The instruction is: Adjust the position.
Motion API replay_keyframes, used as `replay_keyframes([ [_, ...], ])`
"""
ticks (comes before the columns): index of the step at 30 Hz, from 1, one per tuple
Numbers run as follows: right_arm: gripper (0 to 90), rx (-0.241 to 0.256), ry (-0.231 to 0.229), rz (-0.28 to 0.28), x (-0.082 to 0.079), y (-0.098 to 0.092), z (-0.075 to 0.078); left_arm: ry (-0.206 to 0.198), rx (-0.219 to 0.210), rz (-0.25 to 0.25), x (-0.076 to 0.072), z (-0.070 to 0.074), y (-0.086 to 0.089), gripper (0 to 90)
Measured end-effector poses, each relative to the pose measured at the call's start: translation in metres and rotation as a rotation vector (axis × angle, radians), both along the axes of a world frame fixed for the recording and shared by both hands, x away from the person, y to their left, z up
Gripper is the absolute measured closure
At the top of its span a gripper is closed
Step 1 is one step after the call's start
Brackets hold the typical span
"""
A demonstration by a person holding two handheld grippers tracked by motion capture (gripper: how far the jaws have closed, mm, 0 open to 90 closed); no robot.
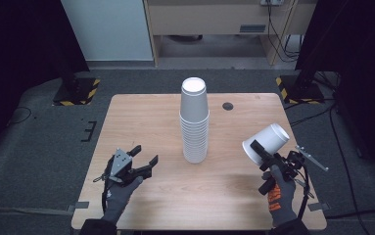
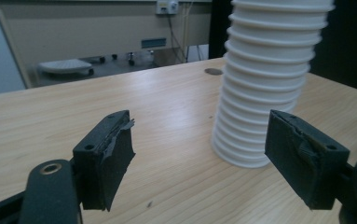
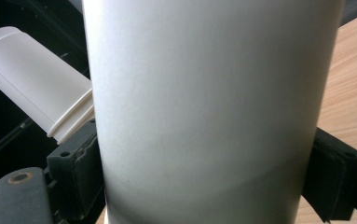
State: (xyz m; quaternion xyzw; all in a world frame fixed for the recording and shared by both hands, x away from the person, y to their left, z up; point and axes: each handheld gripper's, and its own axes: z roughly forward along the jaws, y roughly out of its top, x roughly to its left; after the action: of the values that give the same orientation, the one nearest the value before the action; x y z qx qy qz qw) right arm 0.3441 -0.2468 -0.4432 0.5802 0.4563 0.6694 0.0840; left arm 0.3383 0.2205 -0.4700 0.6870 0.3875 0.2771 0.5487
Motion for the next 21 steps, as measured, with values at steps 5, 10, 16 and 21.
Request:
replay_keyframes([
  [5, 14.3, 0.025, 0.011, -0.008, -0.001, 0.002, -0.002, -0.026, -0.015, -0.070, -0.004, 0.003, -0.022, 22.7],
  [10, 14.3, 0.053, 0.026, -0.010, -0.002, 0.004, -0.005, -0.046, -0.004, -0.105, -0.006, 0.006, -0.036, 23.0],
  [16, 14.2, 0.084, 0.038, -0.011, -0.003, 0.007, -0.008, -0.064, -0.014, -0.129, -0.006, 0.010, -0.048, 23.5],
  [21, 14.2, 0.115, 0.046, -0.007, -0.003, 0.009, -0.010, -0.081, -0.027, -0.166, -0.006, 0.014, -0.061, 24.9],
])
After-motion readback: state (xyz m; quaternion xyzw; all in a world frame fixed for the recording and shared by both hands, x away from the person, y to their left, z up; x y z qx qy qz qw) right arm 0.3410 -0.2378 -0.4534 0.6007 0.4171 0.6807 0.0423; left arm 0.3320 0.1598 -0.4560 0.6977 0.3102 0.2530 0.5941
